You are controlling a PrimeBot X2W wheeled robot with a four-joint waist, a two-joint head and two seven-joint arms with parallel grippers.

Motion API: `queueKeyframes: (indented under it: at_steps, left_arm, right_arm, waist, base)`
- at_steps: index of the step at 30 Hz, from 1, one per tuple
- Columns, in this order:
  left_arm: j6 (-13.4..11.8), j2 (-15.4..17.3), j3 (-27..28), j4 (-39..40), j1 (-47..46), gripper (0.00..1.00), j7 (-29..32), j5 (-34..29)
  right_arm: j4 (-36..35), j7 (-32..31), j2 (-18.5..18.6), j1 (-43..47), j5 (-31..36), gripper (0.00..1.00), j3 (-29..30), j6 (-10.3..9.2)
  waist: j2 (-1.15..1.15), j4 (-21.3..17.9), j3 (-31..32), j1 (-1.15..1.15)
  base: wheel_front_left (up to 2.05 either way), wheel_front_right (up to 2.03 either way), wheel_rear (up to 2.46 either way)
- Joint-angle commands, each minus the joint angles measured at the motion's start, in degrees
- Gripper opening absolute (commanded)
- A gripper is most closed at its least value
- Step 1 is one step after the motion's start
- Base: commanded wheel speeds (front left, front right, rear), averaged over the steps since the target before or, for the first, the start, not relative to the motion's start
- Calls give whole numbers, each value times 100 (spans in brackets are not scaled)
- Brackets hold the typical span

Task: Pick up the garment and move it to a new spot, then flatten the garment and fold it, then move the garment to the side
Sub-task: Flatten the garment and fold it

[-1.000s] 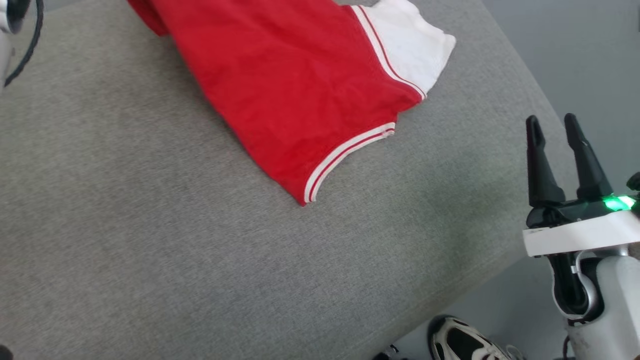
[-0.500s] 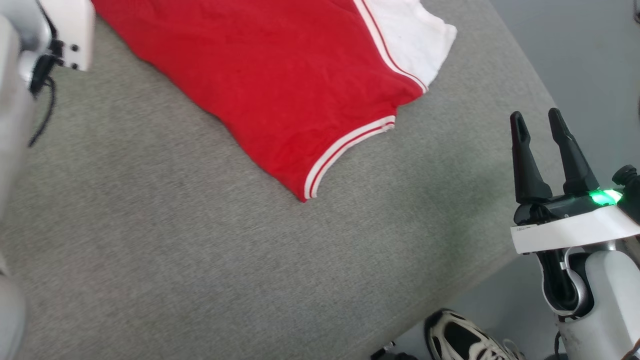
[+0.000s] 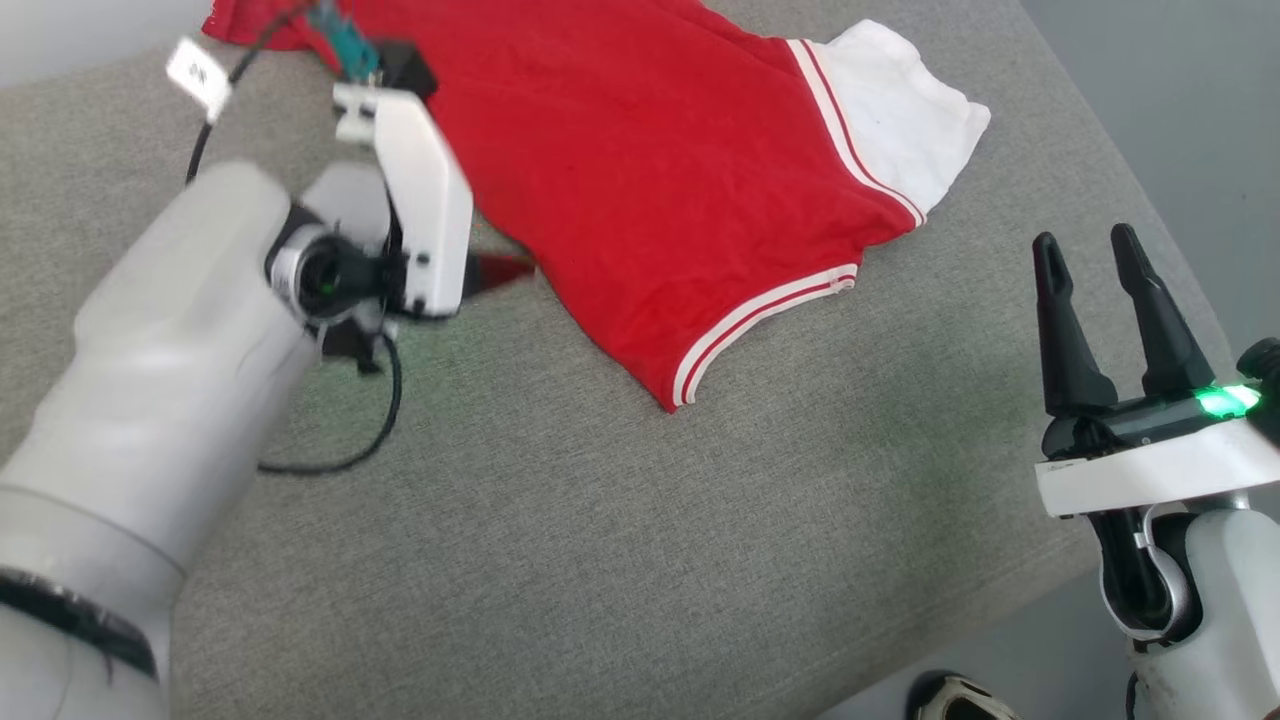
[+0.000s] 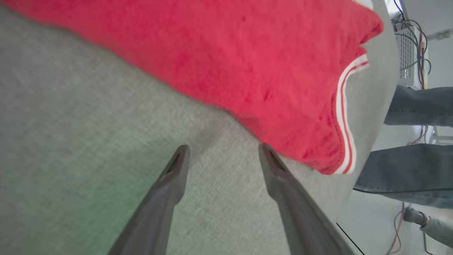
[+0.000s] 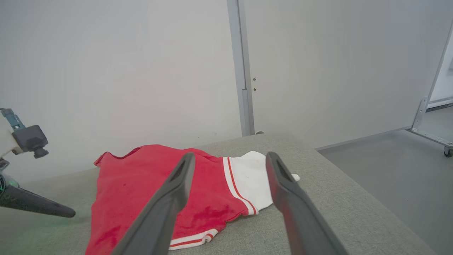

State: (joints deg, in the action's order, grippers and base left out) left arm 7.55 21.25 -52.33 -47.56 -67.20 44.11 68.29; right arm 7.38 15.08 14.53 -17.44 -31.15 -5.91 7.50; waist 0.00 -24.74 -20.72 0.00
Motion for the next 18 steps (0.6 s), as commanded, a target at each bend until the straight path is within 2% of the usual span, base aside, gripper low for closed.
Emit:
queueKeyframes:
  at_steps: [1,4,6,12,17,18]
  left_arm:
    - [-16,-17,25,67,190,100,203,148]
    - [-110,30,60,156,215,100,370,226]
    - [-258,76,118,158,287,100,379,318]
    - [-525,-15,385,221,357,100,413,623]
    - [-493,-79,422,271,385,100,242,626]
    - [-514,-99,444,243,378,75,155,608]
  right_arm:
    - [-36,11,-23,43,32,100,-31,-2]
    - [-47,11,-35,34,16,100,-49,-2]
    - [-49,11,-71,5,-14,100,-39,-2]
    - [-8,11,-172,12,-59,100,-49,-2]
    - [24,11,-240,6,-62,100,-55,-2]
    - [30,11,-251,-5,-61,100,-53,-2]
  waist:
    - [0,-35,-30,0]
    - [0,-101,-78,0]
    - [0,-191,-139,0]
    - [0,-431,-271,0]
    - [0,-539,-314,0]
    - [0,-548,-320,0]
  base:
    - [0,0,0]
    - [0,0,0]
    - [0,0,0]
    - [0,0,0]
    - [0,0,0]
    - [0,0,0]
